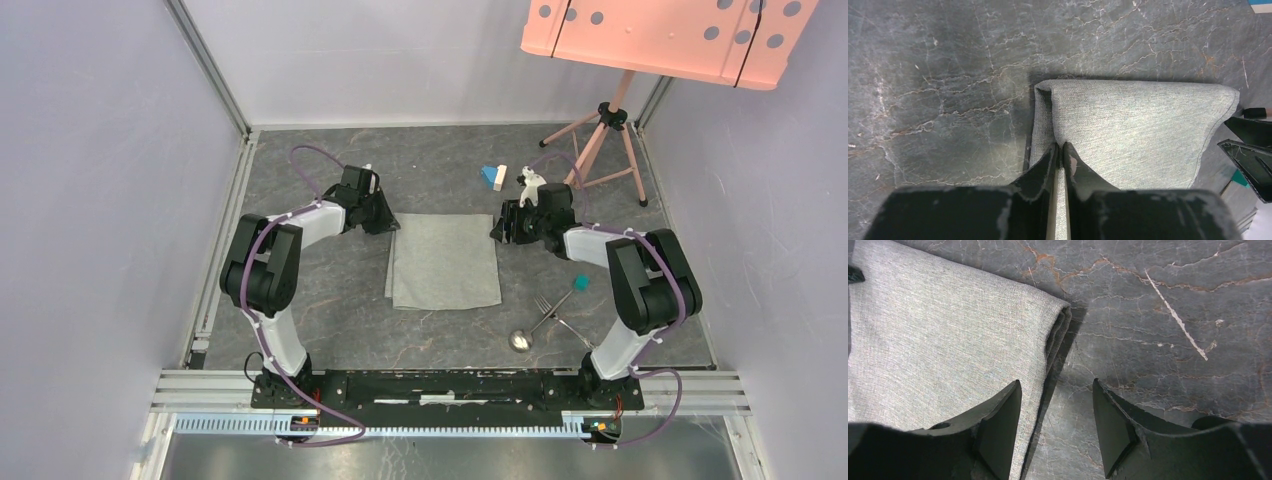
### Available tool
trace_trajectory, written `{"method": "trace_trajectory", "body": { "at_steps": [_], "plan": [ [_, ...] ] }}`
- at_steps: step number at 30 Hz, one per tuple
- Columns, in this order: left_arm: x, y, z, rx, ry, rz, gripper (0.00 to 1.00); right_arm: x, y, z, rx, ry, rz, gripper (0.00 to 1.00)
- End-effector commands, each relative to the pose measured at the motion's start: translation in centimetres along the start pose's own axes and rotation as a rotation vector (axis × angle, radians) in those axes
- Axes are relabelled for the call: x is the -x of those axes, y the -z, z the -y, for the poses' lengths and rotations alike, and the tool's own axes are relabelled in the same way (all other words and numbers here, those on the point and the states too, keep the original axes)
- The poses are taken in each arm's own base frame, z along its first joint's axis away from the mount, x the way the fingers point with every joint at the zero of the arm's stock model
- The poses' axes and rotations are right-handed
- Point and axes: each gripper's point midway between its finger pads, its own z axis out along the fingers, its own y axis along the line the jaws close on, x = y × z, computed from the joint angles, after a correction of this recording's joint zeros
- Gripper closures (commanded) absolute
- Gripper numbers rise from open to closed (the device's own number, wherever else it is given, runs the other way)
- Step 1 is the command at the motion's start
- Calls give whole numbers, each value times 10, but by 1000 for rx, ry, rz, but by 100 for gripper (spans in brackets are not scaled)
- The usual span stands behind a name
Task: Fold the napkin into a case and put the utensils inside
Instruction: Smooth out the square-folded napkin at the center of the board.
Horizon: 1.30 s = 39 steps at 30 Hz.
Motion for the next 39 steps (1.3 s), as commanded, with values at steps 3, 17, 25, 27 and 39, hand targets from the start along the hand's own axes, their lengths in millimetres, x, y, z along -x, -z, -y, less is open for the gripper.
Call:
{"method": "trace_trajectory", "body": {
  "at_steps": [3,17,25,27,39],
  "plan": [
    [27,7,19,-44,-58,71,96,13,-4,-2,12,5,26,41],
    [49,4,26,-28,-61,91,98,6,-15,-20,139,-45,13,55],
    [43,-6,17,7,-57,42,96,6,-16,-21,147,-51,16,56],
    [38,-5,12,23,-54,35,94,6,-17,-21,148,-51,14,56],
    [17,61,2,72,-57,84,45,31,10,-14,-6,24,69,39]
  ]
}}
